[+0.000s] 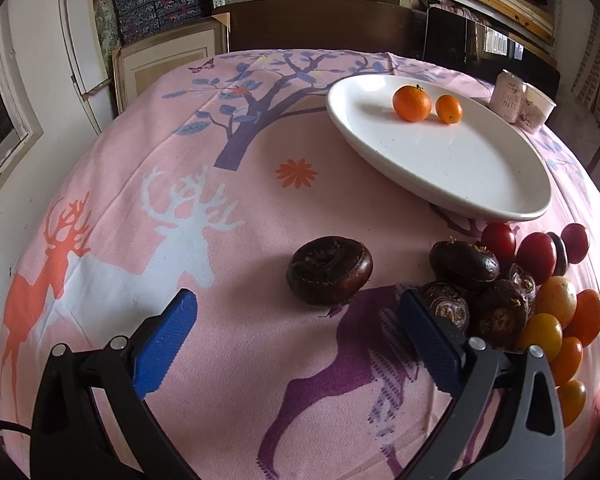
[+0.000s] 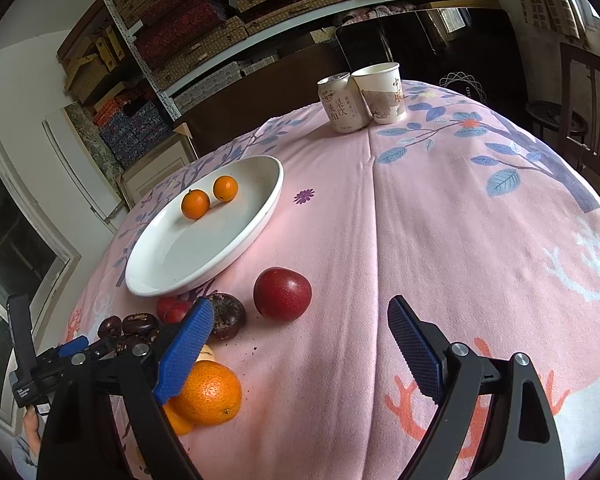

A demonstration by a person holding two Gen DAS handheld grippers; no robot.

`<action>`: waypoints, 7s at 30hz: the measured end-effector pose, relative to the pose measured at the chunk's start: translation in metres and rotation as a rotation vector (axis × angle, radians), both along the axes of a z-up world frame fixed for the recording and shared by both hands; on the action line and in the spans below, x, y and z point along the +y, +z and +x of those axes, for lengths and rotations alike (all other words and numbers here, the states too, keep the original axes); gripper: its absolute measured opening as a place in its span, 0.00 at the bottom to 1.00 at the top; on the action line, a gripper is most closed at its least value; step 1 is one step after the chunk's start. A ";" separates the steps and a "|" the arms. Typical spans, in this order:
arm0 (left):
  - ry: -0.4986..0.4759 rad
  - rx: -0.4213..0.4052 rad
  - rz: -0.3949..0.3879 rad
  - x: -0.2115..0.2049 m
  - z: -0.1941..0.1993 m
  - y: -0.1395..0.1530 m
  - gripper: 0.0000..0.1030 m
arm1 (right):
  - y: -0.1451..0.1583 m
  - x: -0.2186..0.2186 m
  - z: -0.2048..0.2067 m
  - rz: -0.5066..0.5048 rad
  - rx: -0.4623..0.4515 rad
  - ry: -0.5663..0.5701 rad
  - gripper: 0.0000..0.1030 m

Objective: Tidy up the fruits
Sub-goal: 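Grasp the red plum with the right gripper while the left gripper approaches a mangosteen, then grasp the dark mangosteen with the left gripper while the right gripper holds the plum, then lower the mangosteen and plum onto the white plate and open both grippers, then grasp another mangosteen with the left gripper while the right gripper grasps an orange, then place the mangosteen and orange on the white plate and open both grippers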

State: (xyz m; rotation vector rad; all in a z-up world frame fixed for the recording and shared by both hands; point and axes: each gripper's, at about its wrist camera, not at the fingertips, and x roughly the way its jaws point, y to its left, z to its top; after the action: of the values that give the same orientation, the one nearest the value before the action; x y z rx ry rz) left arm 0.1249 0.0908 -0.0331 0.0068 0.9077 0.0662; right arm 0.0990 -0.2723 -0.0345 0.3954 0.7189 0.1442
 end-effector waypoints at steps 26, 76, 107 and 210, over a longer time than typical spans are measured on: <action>0.000 0.029 -0.052 0.002 -0.001 -0.004 0.96 | -0.020 0.035 0.039 -0.098 0.094 0.137 0.40; -0.186 -0.085 -0.118 -0.068 0.078 0.040 0.42 | 0.036 0.097 0.084 -0.089 -0.086 0.226 0.39; -0.067 -0.032 -0.098 -0.021 -0.010 0.012 0.95 | 0.009 0.016 -0.003 0.040 -0.077 0.030 0.80; -0.174 -0.138 -0.107 -0.035 0.009 0.042 0.39 | 0.011 0.040 -0.012 0.061 -0.008 0.200 0.45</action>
State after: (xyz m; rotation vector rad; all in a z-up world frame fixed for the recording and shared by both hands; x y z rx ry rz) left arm 0.1338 0.0555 0.0084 -0.0186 0.7690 -0.1425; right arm 0.0867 -0.2318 -0.0237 0.3805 0.7467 0.3572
